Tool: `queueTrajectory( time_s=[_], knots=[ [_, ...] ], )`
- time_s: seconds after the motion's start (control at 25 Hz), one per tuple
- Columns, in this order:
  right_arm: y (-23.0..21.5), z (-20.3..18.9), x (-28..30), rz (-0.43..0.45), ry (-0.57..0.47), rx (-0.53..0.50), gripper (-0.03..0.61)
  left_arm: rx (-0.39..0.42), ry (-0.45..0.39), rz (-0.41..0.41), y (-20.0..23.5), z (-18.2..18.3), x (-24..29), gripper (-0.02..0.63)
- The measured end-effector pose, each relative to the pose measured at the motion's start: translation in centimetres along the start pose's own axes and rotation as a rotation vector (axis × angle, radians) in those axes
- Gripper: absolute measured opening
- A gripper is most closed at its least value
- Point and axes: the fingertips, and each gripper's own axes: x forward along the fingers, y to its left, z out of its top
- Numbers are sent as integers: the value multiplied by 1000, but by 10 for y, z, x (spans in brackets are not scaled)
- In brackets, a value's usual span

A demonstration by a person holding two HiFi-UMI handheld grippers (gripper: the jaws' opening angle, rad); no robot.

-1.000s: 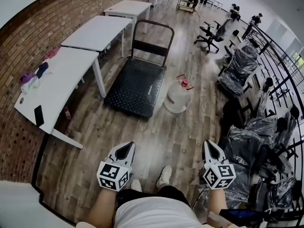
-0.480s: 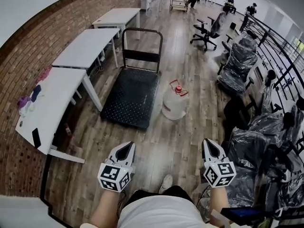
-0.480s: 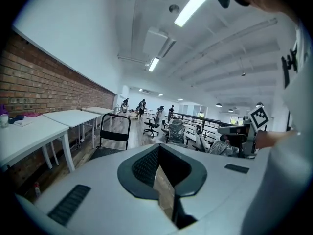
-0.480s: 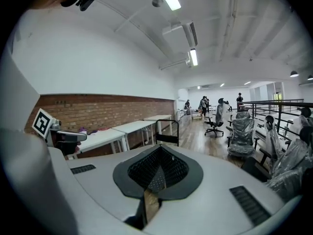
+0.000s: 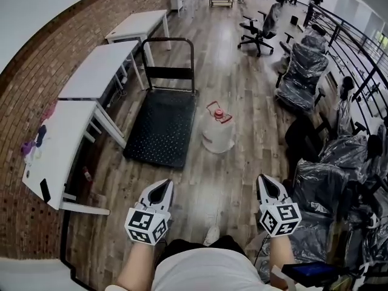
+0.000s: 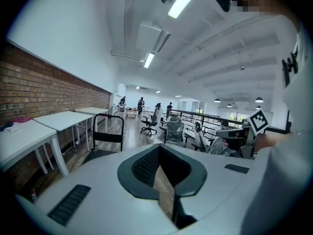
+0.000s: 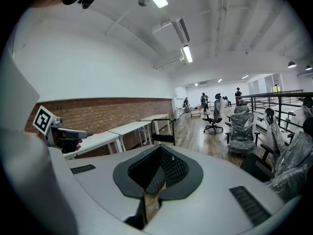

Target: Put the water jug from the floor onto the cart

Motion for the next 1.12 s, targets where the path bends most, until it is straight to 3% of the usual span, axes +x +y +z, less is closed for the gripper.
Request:
queueTrajectory(
  time_s=[0.6,0.92,1.12],
  knots=[
    [-32,0,37,14,27,17,2,6,15,-21,0,14,59,-2],
    [-39,26,103,-3,48,-27,2,-21,6,-74,42,30,125,-2],
    [-33,51,164,-4,46,-46,2,-42,6,-79,92,46,161,-2]
  ],
)
